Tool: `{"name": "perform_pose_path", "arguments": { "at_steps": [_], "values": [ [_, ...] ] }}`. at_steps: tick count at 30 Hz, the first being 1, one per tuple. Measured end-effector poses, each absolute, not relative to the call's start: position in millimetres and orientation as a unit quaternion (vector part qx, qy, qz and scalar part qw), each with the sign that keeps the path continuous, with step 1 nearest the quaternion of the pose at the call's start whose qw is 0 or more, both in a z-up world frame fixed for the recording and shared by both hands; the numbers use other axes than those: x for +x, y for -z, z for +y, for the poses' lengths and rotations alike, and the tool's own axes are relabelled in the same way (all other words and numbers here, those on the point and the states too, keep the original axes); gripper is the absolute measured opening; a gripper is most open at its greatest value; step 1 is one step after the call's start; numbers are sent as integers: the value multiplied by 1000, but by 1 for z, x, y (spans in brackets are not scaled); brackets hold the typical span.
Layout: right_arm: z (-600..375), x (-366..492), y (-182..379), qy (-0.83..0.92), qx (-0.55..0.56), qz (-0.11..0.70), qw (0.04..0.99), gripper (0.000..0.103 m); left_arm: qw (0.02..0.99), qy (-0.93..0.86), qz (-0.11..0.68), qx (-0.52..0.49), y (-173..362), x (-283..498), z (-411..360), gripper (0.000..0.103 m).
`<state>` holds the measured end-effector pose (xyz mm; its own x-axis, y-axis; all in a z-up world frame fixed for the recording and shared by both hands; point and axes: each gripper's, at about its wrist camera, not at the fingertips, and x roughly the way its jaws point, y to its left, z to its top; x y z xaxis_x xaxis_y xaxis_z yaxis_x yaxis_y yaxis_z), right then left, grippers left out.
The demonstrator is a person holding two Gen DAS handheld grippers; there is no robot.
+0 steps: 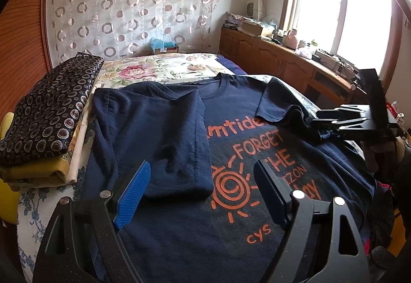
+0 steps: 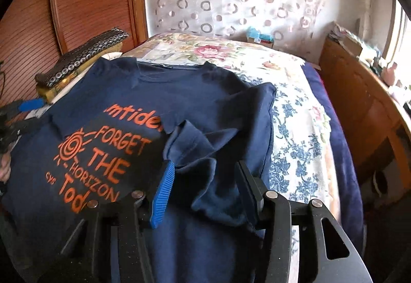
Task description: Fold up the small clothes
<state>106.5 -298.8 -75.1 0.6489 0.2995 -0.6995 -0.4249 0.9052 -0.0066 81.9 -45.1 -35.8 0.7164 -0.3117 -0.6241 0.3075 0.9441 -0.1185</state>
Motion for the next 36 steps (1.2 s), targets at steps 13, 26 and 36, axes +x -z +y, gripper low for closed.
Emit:
{"name": "perform_pose_path", "arguments": {
  "at_steps": [13, 26, 36],
  "values": [
    [-290, 85, 90, -261, -104, 378, 882, 5, 923, 177, 341, 4, 34, 94, -55, 83],
    [-340, 66, 74, -214, -62, 341, 913, 48, 911, 222, 346, 39, 21, 138, -105, 79],
    [-355, 88, 102, -157, -55, 388, 906, 48, 884, 249, 387, 79, 39, 182, -169, 51]
  ]
}}
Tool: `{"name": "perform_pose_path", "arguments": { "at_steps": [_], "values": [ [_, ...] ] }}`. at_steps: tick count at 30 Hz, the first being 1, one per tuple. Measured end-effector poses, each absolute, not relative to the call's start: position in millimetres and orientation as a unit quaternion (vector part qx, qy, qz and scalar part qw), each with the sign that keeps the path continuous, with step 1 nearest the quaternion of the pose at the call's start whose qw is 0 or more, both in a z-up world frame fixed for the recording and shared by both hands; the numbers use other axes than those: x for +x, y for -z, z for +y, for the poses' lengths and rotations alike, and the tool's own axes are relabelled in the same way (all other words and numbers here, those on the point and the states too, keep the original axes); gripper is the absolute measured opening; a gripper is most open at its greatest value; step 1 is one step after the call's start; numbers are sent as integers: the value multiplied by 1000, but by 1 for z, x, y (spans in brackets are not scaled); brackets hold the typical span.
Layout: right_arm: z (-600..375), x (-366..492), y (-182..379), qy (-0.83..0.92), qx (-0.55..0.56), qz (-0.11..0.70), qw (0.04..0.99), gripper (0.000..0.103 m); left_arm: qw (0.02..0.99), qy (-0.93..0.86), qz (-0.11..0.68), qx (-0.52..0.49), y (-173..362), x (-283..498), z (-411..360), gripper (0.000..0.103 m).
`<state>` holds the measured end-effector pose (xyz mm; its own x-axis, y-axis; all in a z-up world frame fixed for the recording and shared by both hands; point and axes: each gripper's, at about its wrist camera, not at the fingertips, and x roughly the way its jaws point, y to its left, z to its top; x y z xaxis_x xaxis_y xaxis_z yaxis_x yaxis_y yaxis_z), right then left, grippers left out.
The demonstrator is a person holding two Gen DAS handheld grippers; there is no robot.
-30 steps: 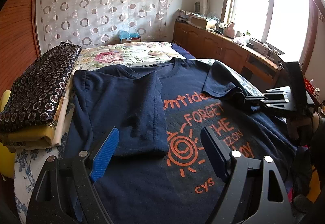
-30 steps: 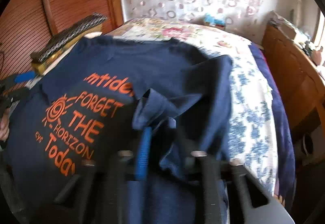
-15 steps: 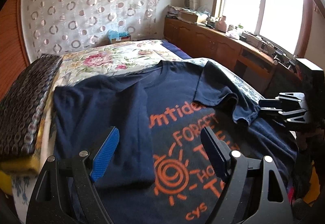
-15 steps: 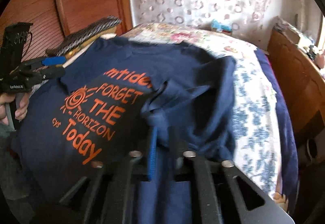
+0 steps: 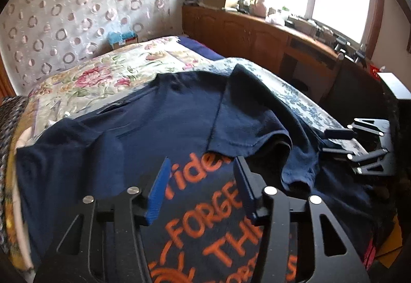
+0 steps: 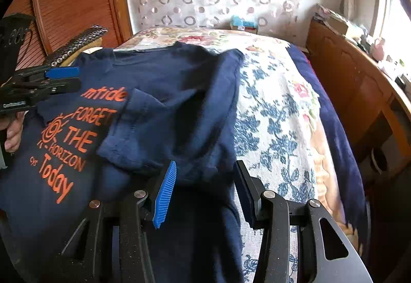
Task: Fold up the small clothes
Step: 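Grasp the shirt near the collar with the left gripper while the right gripper holds the folded side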
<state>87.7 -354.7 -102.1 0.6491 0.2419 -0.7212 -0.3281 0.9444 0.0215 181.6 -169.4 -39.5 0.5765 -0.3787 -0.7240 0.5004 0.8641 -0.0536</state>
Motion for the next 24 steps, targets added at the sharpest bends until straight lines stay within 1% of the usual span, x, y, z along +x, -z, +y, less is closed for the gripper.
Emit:
{"name": "perform_pose_path", "arguments": {
  "at_steps": [4, 8, 16, 17, 18, 19, 20, 21, 24],
  "values": [
    [-358, 94, 105, -162, -38, 400, 902, 48, 878, 253, 400, 79, 44, 194, -187, 49],
    [-360, 95, 105, -162, -33, 399, 902, 48, 869, 256, 416, 81, 53, 204, -203, 43],
    [-359, 95, 106, -160, -36, 398, 903, 48, 863, 246, 434, 86, 64, 212, -210, 43],
    [-359, 95, 107, -160, -36, 398, 903, 48, 861, 249, 435, 85, 63, 212, -210, 36],
    [-359, 95, 107, -159, -36, 398, 903, 48, 860, 253, 436, 84, 64, 214, -212, 26],
    [-358, 95, 107, -159, -38, 398, 903, 48, 857, 257, 438, 85, 63, 214, -213, 22],
    [-358, 95, 107, -158, -38, 398, 903, 48, 857, 257, 437, 90, 63, 215, -214, 13],
    [-358, 95, 107, -158, -39, 398, 903, 48, 858, 257, 434, 94, 62, 215, -214, 7],
    [-358, 95, 107, -159, -38, 398, 903, 48, 867, 252, 420, 89, 53, 217, -206, 4]
  ]
}}
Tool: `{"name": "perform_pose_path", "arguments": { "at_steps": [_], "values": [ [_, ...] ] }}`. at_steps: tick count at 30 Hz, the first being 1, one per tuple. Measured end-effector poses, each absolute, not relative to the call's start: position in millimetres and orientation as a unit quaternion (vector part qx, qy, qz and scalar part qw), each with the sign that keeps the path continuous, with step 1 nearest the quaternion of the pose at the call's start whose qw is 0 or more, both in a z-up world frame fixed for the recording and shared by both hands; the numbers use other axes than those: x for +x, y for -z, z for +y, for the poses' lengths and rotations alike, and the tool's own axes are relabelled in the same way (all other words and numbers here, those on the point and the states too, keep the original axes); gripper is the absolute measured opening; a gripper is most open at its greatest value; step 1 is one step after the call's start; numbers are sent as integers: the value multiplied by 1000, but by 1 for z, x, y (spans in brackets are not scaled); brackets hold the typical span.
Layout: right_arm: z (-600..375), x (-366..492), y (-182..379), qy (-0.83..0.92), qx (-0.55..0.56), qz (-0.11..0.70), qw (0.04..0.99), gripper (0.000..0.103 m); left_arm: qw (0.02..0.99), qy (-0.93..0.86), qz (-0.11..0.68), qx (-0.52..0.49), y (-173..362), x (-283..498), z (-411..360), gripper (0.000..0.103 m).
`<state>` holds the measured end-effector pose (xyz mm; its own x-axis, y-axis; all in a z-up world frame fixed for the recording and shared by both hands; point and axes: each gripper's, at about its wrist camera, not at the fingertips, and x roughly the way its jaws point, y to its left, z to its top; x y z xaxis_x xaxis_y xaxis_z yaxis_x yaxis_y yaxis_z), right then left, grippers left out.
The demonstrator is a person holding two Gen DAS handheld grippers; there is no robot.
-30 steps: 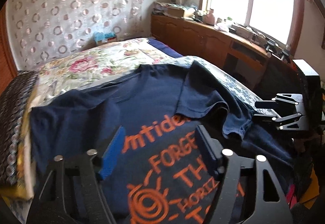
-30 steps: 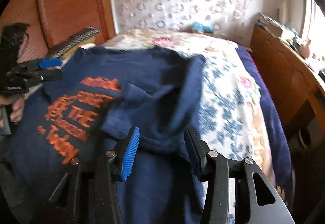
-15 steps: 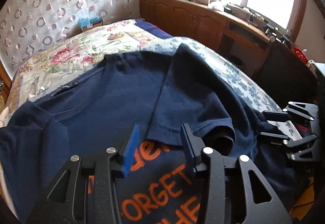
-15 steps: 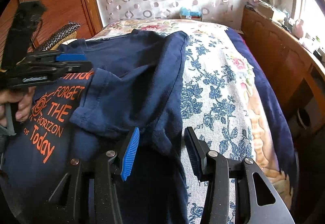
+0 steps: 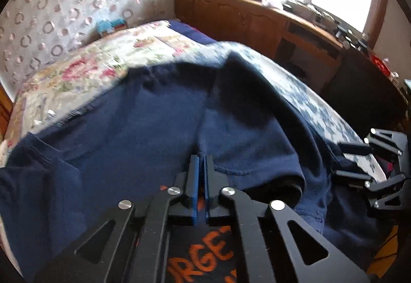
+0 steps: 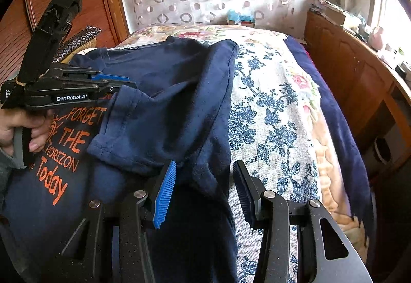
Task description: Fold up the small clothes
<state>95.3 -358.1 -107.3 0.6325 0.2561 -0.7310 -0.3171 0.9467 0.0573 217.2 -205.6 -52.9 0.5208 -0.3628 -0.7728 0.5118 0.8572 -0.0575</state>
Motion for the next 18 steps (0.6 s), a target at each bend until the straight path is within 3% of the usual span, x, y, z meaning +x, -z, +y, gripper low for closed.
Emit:
{"name": "perform_pose_path", "arguments": {
  "at_steps": [11, 13, 18],
  "values": [
    [-359, 96, 108, -159, -40, 399, 902, 48, 893, 215, 390, 71, 21, 232, -160, 5],
    [-359, 96, 108, -159, -40, 399, 902, 48, 895, 214, 386, 63, 15, 234, -150, 15],
    [-359, 96, 108, -160, -38, 400, 902, 48, 910, 205, 355, 53, -7, 224, -111, 53]
  ]
}}
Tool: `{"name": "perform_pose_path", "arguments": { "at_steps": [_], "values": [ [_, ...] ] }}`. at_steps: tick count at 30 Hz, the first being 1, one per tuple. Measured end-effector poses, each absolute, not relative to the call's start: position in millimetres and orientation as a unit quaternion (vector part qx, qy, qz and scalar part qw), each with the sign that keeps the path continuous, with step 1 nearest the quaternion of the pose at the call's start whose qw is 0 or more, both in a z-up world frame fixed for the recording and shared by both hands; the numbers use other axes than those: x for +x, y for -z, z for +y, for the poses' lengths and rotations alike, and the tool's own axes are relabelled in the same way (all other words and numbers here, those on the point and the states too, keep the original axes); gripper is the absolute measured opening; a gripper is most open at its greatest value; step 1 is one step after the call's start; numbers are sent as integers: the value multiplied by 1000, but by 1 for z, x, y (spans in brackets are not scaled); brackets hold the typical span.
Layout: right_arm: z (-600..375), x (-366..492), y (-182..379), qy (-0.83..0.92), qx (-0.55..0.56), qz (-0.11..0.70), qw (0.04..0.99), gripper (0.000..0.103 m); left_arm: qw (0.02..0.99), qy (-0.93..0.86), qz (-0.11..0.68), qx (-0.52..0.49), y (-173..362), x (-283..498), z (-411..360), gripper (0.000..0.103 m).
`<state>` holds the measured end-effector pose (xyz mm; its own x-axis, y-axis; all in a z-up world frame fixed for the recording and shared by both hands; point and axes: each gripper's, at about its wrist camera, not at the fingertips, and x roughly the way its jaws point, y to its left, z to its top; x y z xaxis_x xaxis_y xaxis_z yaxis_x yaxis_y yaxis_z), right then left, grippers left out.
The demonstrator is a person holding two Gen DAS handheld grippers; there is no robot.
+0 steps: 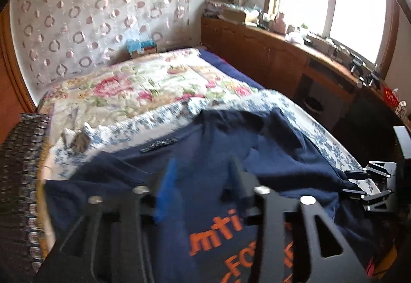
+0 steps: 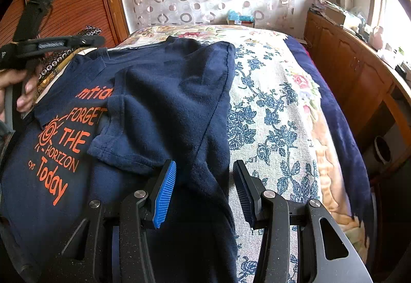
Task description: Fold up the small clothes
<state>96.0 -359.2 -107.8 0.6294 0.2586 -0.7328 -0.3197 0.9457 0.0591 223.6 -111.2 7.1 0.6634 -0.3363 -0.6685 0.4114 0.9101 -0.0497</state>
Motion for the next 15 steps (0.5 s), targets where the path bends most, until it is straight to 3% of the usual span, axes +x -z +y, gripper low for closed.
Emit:
{"name": "perform_pose_path", "arguments": {
  "at_steps": [3, 15],
  "values": [
    [-358, 98, 106, -165, -40, 401, 900, 48, 916, 189, 349, 52, -17, 221, -83, 66],
    [-345, 160, 81, -168, -58, 373, 911, 49, 923, 74, 372, 65, -8, 232, 19, 65]
  ]
}}
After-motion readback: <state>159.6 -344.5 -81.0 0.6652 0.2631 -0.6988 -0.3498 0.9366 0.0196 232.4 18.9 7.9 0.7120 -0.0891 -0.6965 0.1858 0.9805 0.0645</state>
